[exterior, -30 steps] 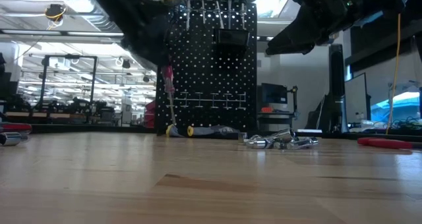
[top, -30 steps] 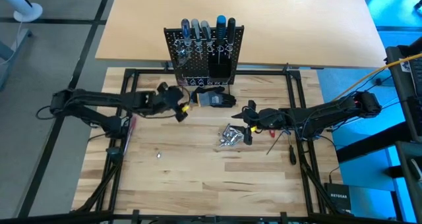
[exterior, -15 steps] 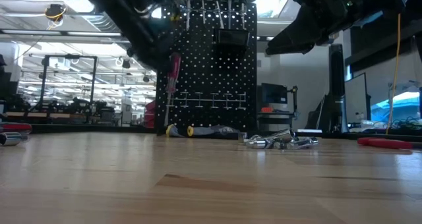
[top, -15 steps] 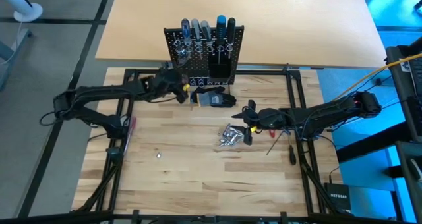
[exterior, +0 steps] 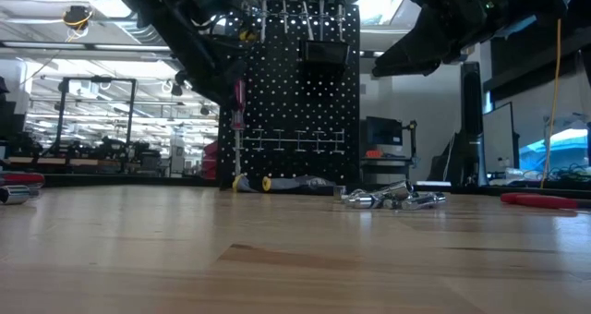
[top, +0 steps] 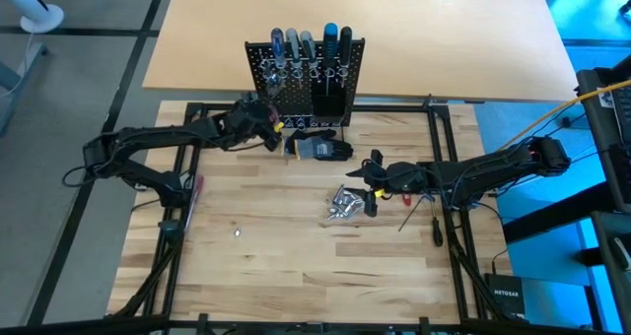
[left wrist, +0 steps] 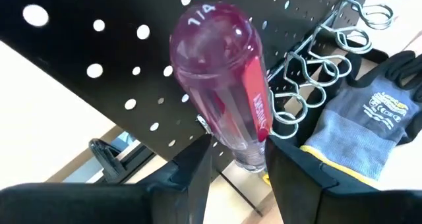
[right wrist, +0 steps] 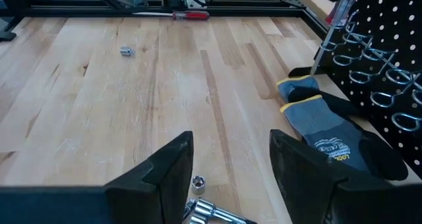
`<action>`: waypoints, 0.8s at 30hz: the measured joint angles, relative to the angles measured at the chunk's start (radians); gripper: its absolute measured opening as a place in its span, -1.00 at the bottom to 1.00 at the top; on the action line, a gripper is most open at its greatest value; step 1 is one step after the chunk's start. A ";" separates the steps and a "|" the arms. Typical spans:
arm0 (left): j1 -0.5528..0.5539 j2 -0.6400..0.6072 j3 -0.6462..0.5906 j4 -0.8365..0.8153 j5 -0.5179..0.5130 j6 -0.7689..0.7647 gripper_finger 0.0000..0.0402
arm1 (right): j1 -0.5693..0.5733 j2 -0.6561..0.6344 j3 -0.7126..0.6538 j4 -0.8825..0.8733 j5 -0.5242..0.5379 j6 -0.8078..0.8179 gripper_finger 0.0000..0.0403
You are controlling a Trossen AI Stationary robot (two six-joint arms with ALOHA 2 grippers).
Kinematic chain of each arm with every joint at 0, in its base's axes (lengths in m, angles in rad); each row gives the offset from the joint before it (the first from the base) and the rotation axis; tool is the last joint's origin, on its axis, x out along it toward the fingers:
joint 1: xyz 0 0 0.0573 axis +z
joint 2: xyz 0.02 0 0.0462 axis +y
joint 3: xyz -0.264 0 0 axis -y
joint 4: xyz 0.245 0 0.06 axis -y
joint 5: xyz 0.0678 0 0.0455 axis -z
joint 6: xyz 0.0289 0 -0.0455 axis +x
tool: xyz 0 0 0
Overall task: Hang tools onto peg board
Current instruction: Hang the red screwdriver on the pegboard
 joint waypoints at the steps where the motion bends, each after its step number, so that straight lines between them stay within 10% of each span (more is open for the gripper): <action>1: -0.005 0.000 0.000 0.000 0.000 0.003 -0.35 | 0.000 0.000 0.000 0.000 0.000 0.000 -0.02; 24: -0.097 -0.100 0.000 -0.206 -0.002 -0.063 -0.35 | 0.000 0.000 0.000 -0.011 0.000 0.001 -0.02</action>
